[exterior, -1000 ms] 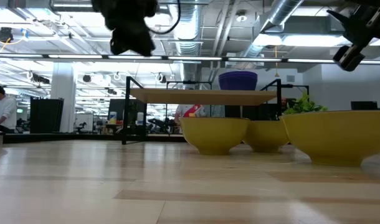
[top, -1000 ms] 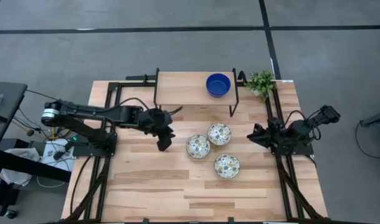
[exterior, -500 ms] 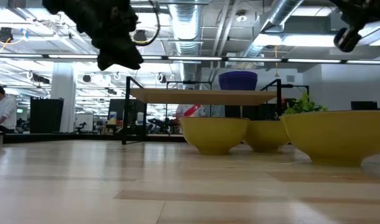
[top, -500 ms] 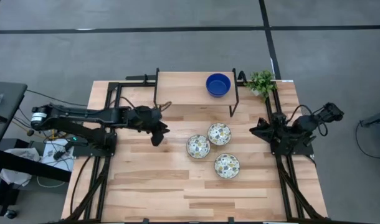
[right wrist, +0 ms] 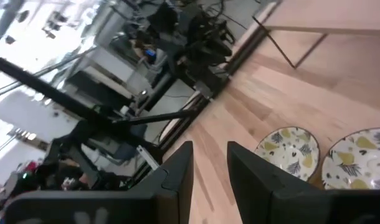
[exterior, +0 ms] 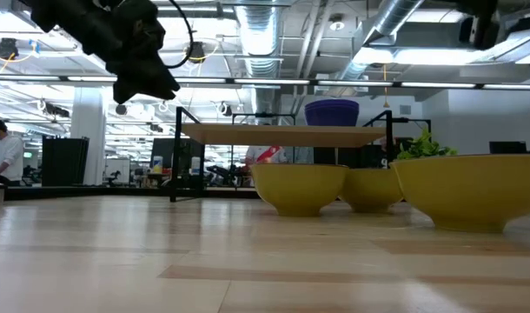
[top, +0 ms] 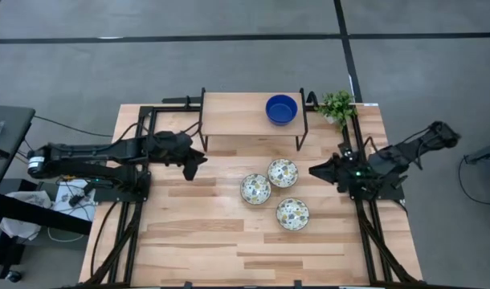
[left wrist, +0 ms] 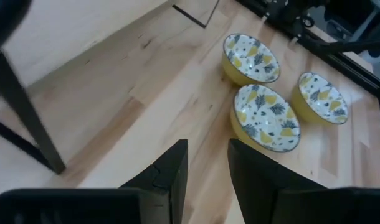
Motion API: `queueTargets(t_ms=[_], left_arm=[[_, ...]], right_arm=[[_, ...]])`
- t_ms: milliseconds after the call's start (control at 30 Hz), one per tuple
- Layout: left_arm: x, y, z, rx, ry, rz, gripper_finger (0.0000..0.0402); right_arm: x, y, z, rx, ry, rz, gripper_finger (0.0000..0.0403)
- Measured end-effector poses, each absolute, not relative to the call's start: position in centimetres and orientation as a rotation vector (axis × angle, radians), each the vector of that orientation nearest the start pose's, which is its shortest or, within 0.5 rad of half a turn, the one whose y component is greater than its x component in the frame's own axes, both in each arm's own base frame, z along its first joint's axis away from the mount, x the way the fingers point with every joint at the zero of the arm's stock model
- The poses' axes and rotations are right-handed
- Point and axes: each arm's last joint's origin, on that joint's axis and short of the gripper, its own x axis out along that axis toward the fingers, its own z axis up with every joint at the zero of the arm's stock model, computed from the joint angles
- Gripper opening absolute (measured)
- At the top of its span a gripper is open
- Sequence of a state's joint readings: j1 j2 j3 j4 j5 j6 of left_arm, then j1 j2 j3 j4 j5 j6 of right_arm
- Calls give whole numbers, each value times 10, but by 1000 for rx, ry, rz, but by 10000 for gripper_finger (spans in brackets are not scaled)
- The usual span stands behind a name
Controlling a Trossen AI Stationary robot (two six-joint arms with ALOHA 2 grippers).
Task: Pick & Place Mini bowls
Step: Put the top white patterned bowl on the shelf
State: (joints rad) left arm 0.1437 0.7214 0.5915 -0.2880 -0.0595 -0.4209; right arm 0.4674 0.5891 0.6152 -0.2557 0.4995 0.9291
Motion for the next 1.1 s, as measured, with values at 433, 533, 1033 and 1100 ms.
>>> queueTargets(t_ms=[433, 533, 1033, 1100], left_arm=[[158, 28, 261, -386, 385, 297, 112], [158, 28, 261, -386, 381, 296, 112], [159, 28, 262, -386, 370, 294, 112], [159, 28, 262, -386, 370, 295, 112]], right_arm=[[164, 36, 281, 1085, 599, -561, 82], [170, 29, 270, 1120, 701, -640, 74], [199, -10, 240, 1135, 929, -716, 90], [202, -14, 236, 1120, 960, -717, 105]])
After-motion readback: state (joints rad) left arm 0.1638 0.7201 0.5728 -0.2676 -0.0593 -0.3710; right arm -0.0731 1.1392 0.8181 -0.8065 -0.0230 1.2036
